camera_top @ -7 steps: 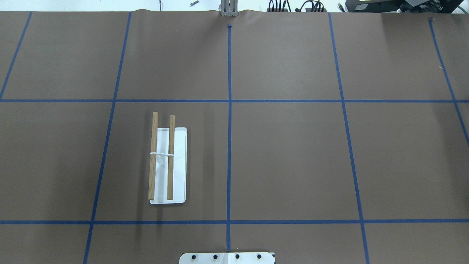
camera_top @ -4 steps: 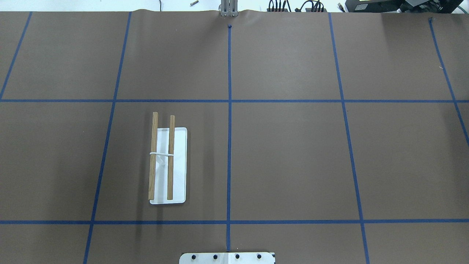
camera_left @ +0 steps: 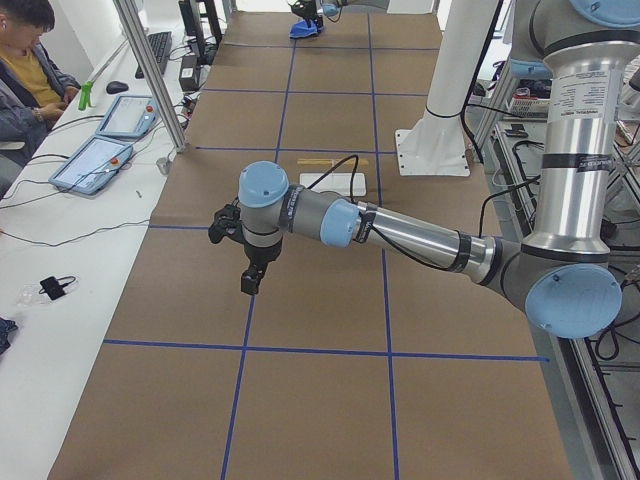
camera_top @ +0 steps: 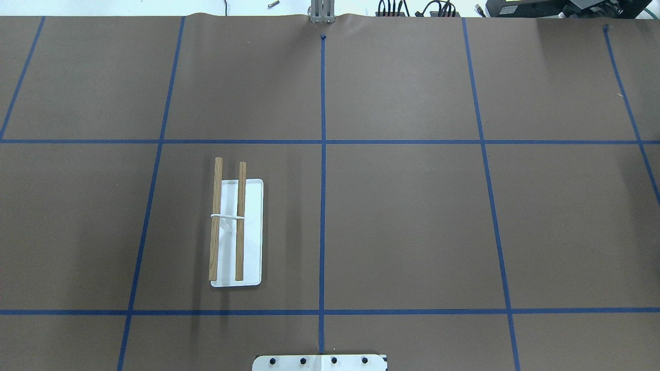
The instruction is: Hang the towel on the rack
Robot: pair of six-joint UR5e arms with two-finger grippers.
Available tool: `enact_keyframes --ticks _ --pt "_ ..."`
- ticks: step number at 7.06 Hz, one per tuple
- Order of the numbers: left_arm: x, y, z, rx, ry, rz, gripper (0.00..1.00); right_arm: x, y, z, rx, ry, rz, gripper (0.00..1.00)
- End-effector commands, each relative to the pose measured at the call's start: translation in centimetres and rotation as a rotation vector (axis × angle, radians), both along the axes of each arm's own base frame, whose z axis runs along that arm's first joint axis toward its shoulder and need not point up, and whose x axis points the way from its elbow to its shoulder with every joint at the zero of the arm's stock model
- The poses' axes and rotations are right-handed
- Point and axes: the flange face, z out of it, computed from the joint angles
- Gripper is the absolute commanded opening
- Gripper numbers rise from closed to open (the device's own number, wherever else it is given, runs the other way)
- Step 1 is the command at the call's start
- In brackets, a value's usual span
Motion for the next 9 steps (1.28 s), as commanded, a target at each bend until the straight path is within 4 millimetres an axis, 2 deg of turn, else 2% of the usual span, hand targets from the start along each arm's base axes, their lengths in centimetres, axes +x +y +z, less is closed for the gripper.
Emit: enact_keyframes --ticks 1,3,5,6,7,8,9 --pt "0.0 0.0 0.0 0.000 0.000 0.000 0.98 -0.2 0.1 0.3 0.001 0.009 -0.014 0.37" --pt "0.0 0.0 0.2 -0.002 0.000 0.001 0.98 -0.2 -0.1 0.2 0.006 0.013 -0.015 0.00" --pt "0.1 -0.2 0.7 0.002 0.000 0.002 0.98 -0.3 -1.8 -0.9 0.015 0.010 -0.010 0.00" --pt "0.1 -0.3 0.7 -0.007 0.003 -0.006 0.98 1.0 -3.8 -2.9 0.011 -0.006 0.027 0.00" --pt "0.1 -0.4 -0.7 -0.030 0.022 -0.065 0.98 2.3 -7.3 -6.5 -0.020 -0.028 0.064 0.00" --pt "0.3 -0.4 -1.0 -0.022 0.059 -0.096 0.98 2.6 -9.5 -10.5 -0.080 -0.069 0.103 0.00" --pt "0.9 -0.3 -1.9 -0.060 0.141 -0.105 0.98 2.1 -11.7 -16.2 -0.170 -0.093 0.209 0.00"
